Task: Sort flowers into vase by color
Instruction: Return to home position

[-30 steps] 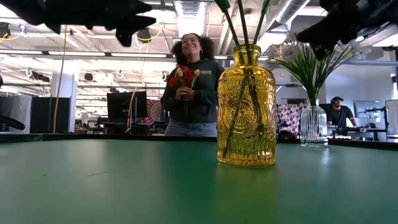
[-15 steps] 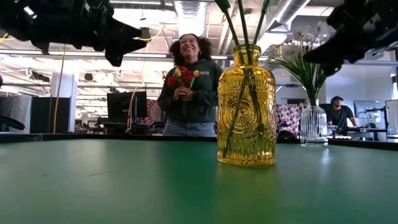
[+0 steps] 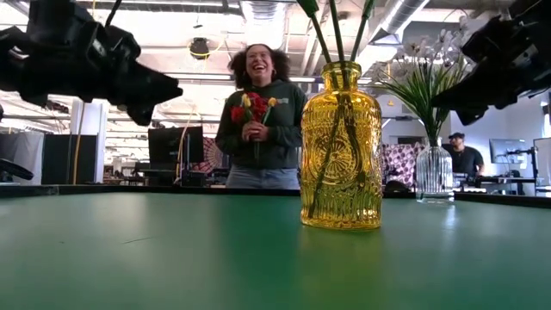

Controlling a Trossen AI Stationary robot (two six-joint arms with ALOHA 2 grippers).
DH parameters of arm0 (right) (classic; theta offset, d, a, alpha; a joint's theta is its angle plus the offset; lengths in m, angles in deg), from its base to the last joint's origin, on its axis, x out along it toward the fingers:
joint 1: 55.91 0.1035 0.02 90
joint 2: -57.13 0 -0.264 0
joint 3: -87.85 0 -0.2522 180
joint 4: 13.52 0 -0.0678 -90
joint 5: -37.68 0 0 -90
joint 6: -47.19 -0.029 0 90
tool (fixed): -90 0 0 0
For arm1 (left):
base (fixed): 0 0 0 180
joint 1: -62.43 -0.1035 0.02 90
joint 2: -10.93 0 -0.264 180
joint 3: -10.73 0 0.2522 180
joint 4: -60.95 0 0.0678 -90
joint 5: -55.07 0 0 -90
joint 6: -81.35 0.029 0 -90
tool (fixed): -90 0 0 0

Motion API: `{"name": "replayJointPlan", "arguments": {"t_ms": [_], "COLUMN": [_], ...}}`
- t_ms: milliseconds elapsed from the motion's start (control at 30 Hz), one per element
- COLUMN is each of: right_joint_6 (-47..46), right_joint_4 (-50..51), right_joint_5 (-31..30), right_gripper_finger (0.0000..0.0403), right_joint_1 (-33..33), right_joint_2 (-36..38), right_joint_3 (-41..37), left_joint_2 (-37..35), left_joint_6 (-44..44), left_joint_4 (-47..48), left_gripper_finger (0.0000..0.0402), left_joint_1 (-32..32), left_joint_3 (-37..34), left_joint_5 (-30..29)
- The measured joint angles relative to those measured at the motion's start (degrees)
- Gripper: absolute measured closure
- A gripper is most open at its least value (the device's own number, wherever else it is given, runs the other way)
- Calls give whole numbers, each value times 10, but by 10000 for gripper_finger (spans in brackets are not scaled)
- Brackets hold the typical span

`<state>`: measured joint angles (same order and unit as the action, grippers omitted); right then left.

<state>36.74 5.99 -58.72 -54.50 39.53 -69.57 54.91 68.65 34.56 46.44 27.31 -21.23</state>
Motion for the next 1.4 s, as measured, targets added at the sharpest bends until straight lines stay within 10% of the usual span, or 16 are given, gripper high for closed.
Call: {"name": "replayJointPlan", "arguments": {"t_ms": [733, 1400], "right_joint_6": [57, -15], "right_joint_4": [89, 91], "right_joint_5": [-45, -71], "right_gripper_finger": [373, 355], "right_joint_1": [-1, -1], "right_joint_2": [121, 121], "right_joint_3": [0, 0], "left_joint_2": [-329, -350], "left_joint_6": [-44, -43], "left_joint_4": [315, 381], "left_gripper_finger": [401, 400], "left_joint_1": [-41, -41], "left_joint_3": [-21, -21], "left_joint_5": [-67, -69]}}
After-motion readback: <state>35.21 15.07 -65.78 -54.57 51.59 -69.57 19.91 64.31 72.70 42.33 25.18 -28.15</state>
